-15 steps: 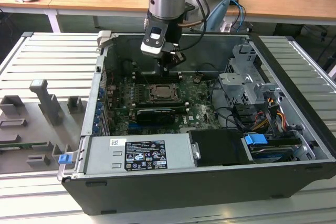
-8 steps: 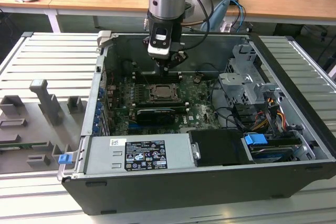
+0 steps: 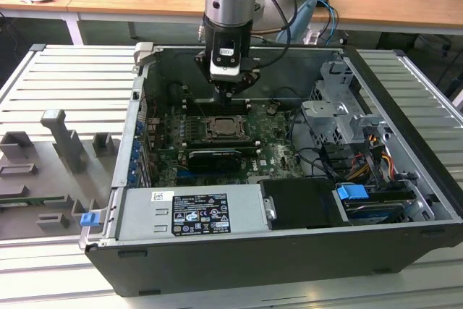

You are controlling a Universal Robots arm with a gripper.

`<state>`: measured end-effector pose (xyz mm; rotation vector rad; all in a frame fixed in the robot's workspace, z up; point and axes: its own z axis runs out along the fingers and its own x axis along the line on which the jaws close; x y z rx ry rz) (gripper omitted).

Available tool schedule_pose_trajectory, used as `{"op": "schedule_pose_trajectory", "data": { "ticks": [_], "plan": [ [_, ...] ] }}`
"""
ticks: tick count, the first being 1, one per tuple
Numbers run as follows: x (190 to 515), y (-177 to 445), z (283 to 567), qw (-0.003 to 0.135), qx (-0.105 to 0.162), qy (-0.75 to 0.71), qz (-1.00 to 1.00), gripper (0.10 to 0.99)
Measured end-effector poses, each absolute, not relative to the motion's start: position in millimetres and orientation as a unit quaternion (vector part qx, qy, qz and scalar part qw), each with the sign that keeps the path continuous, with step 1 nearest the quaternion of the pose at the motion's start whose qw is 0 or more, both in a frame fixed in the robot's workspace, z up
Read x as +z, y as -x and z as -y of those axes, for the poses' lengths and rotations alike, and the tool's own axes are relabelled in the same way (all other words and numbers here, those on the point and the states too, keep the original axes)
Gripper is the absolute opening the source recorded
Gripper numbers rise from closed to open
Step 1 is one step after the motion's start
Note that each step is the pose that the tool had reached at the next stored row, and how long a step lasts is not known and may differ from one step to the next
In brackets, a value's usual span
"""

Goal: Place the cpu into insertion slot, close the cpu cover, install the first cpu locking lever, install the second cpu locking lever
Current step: 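Install the first cpu locking lever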

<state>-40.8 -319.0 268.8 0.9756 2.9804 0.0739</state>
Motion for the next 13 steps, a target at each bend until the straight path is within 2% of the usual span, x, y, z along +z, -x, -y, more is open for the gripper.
{"op": "schedule_pose_trajectory", "data": {
  "ticks": [13],
  "plan": [
    [268.8, 40.8, 319.0, 0.001, 0.023, -0.231, -0.973, 0.106]
  ]
}}
